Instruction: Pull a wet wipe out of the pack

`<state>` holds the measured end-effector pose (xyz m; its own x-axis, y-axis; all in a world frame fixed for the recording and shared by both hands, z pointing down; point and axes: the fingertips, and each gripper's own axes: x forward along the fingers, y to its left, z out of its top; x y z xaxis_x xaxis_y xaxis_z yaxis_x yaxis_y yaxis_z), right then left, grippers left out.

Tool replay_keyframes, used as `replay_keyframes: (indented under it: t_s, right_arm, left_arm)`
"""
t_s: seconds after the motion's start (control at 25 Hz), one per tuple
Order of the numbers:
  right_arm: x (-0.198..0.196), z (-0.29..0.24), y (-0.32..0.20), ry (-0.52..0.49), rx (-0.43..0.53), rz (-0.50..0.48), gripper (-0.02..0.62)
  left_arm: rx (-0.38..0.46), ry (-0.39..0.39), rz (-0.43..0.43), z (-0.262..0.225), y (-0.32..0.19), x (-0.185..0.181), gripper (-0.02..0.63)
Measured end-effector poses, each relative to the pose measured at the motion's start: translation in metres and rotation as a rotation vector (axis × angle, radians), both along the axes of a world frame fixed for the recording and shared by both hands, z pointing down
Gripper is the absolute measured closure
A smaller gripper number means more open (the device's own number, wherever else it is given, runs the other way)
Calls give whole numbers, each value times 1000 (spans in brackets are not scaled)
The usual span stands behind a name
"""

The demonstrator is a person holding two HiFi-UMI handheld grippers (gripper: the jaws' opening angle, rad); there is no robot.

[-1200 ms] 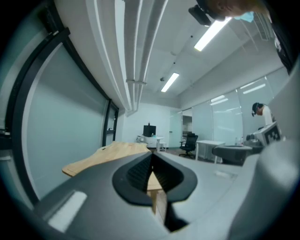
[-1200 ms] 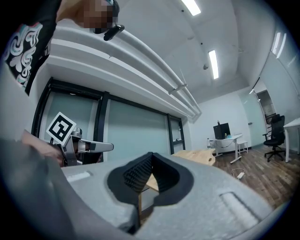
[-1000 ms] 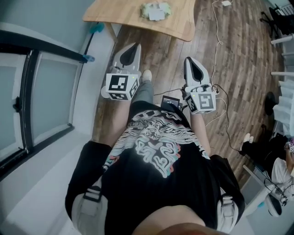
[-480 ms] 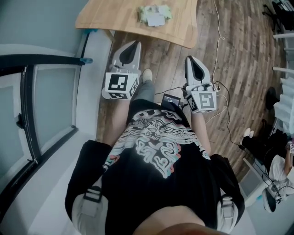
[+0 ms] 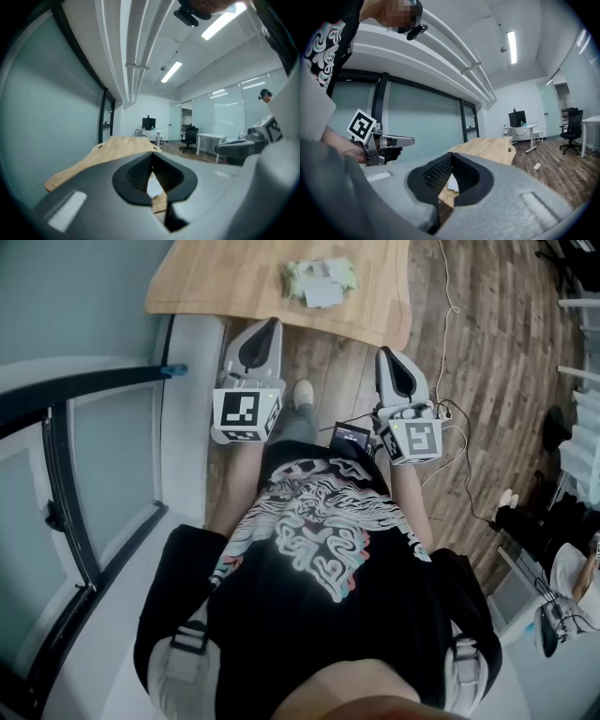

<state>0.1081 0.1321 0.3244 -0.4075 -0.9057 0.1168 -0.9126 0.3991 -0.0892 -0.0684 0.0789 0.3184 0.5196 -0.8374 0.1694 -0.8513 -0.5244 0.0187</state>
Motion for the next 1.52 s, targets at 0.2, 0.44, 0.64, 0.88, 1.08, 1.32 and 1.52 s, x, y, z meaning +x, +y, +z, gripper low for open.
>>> replay_keyframes:
  t_s: [0.2, 0.44, 0.64, 0.88, 1.08, 1.32, 1.52]
  right_arm:
    - [-15, 7, -29, -5, -16, -15, 597]
    - [-17, 11, -51, 8, -20, 10, 597]
    - [-9, 13, -60, 11, -27, 37, 597]
    - [-4, 11, -69, 7, -23, 47, 597]
    - [-4, 16, -79, 6, -29, 47, 597]
    - [-3, 13, -102, 13, -19, 38, 597]
    - [2, 16, -118, 28, -25, 45, 597]
  left_arm:
    - [-9, 4, 26, 6, -30, -7, 615]
    - [-17, -12, 60, 16, -57, -5, 615]
    - [-22, -18, 73, 21, -69, -1, 615]
    - [-35, -29, 79, 25, -78, 5, 615]
    - [-34, -41, 82, 29, -89, 7, 615]
    - [-25, -35, 76, 26, -109, 14, 615]
    - [-24, -30, 71, 29, -126, 16, 615]
